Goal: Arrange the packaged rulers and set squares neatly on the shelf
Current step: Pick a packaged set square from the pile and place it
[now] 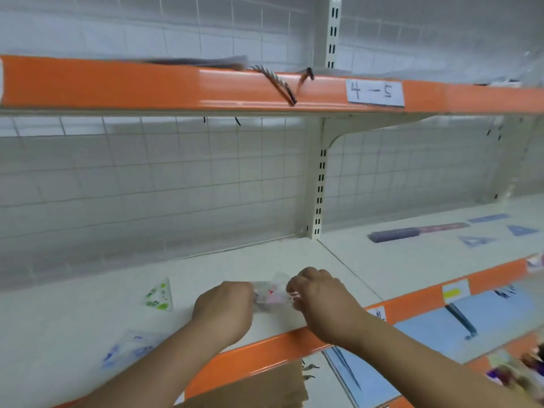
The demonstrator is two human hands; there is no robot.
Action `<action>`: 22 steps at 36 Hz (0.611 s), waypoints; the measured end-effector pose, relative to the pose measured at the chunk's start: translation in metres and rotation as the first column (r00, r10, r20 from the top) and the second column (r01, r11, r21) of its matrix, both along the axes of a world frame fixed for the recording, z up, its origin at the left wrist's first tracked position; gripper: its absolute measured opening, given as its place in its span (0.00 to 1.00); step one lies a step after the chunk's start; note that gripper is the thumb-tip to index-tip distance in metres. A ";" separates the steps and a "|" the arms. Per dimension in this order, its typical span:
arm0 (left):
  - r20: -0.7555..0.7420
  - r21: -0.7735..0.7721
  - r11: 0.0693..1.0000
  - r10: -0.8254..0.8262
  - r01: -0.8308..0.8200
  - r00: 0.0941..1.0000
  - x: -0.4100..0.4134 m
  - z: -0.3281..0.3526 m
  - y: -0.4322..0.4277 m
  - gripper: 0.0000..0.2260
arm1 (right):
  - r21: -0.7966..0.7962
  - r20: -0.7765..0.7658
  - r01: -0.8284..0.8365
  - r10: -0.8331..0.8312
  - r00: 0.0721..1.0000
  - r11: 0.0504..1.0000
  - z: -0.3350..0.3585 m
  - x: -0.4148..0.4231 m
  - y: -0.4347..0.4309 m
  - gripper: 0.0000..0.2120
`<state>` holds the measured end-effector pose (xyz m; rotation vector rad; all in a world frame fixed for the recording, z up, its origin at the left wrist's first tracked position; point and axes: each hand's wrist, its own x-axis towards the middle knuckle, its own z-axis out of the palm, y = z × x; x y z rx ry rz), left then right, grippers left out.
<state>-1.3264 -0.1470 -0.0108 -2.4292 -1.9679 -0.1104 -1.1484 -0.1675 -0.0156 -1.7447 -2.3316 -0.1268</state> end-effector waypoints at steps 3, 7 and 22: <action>-0.101 0.054 0.999 0.007 -0.001 0.995 0.019 0.011 0.001 0.15 | -0.010 0.006 -0.047 0.047 0.999 0.999 0.013 0.013 0.002 0.15; -0.061 0.068 0.997 0.024 -0.020 0.998 0.045 0.018 0.007 0.14 | 0.011 0.053 -0.045 0.044 0.998 0.999 0.024 0.029 0.004 0.15; -0.005 0.024 0.999 0.038 -0.038 0.999 0.134 -0.002 0.002 0.09 | -0.046 0.068 -0.071 0.074 0.995 0.996 0.010 0.130 0.000 0.16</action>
